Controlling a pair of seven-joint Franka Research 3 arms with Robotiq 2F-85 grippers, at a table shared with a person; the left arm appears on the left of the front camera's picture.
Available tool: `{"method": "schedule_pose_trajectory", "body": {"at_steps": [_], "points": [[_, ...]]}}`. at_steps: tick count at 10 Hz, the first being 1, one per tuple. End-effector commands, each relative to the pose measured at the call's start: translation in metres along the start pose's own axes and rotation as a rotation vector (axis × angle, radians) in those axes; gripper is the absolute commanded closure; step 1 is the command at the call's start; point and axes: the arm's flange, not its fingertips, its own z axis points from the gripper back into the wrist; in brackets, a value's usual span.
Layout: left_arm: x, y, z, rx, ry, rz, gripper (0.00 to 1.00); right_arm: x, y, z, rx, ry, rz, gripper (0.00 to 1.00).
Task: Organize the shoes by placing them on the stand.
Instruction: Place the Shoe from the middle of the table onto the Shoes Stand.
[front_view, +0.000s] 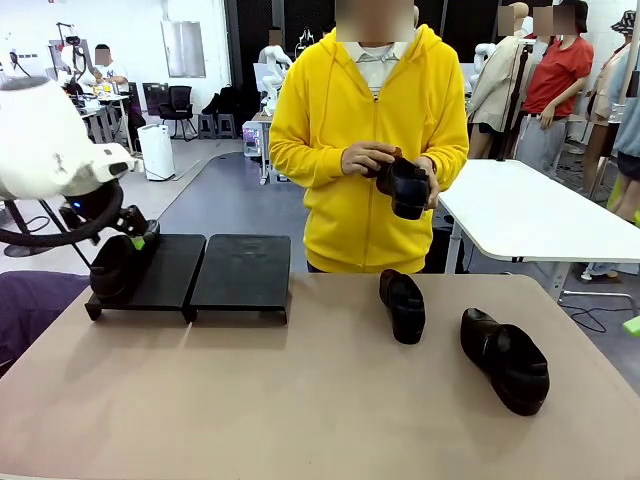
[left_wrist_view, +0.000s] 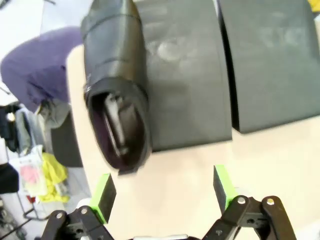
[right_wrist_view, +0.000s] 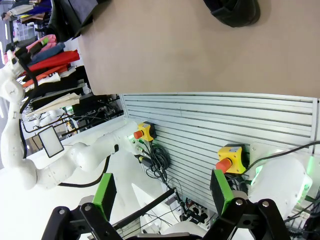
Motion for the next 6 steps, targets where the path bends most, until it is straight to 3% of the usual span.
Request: {"method": "schedule_pose_trajectory", "body": {"at_steps": [1, 2, 3, 4, 6], "points": [[-0.021, 0.020, 0.051, -0.047, 0.077, -0.062, 0.00, -0.001, -0.002, 0.004, -0.003, 0.007, 0.025, 0.00], [-0.030, 0.026, 0.079, -0.161, 0.141, -0.161, 0.00, -0.001, -0.002, 0.004, -0.003, 0.007, 0.025, 0.00], [-0.051, 0.025, 0.112, -0.364, 0.162, -0.304, 0.00, -0.001, -0.002, 0.004, -0.003, 0.007, 0.025, 0.00], [-0.084, 0.018, 0.148, -0.440, 0.115, -0.315, 0.00, -0.001, -0.002, 0.004, -0.003, 0.007, 0.025, 0.00], [-0.147, -0.009, 0.177, -0.522, 0.011, -0.085, 0.00, -0.001, -0.002, 0.004, -0.003, 0.007, 0.025, 0.00]]}}
